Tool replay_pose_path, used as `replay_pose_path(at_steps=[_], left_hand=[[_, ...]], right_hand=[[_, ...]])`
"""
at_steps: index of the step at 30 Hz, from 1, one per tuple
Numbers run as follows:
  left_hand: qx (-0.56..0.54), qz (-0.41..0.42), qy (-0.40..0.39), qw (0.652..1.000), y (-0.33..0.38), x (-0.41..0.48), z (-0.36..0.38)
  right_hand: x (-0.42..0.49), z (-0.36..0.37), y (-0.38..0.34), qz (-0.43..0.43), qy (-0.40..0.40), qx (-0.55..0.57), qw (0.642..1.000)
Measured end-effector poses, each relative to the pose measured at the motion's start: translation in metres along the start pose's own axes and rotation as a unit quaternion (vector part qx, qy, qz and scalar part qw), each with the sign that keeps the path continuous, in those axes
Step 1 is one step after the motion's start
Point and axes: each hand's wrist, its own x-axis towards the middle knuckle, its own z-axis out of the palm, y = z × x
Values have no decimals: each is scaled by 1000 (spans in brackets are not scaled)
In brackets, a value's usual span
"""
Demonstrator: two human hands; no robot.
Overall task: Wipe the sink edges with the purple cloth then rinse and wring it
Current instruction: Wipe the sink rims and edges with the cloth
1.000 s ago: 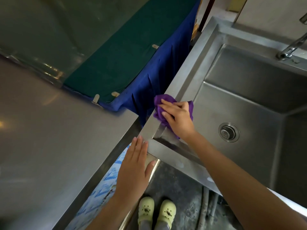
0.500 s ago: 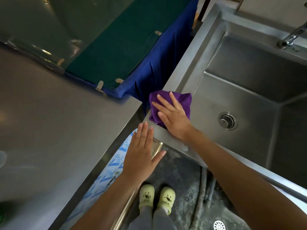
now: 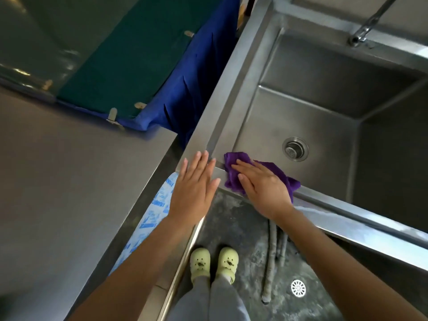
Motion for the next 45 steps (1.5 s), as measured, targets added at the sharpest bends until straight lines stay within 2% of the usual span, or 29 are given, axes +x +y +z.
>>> replay_pose_path(at_steps=[4, 8, 14, 20, 24, 26, 30, 36, 39, 41, 45], left_hand=[[-34, 14, 8, 999, 1, 17, -1], [-40, 29, 17, 999, 1, 15, -2], [-14, 35, 9, 999, 1, 15, -2], [13, 42, -19, 999, 9, 17, -3], [51, 131, -74, 987, 48, 29, 8], [63, 160, -77, 982, 73, 33, 19], [76, 151, -101, 980, 112, 44, 37], [53, 206, -172, 962, 169, 48, 55], [65, 216, -178, 958, 191, 49, 67], [90, 210, -164, 960, 195, 50, 70], [116, 211, -147, 959, 194, 47, 68]], right_hand=[[-7, 20, -28, 74, 78, -39, 993], [-8, 28, -32, 58, 117, -96, 987], [-42, 22, 10, 105, 169, -163, 966], [-88, 4, 64, 173, 185, -205, 945], [-89, 3, 65, 214, 204, -204, 933], [-86, 4, 60, 217, 219, -193, 931], [-105, 0, 77, 187, 217, -189, 939], [-157, -33, 149, 308, 243, -186, 901], [-157, -35, 150, 352, 268, -180, 879], [-149, -27, 136, 347, 278, -175, 878], [-151, -21, 135, 240, 256, -174, 920]])
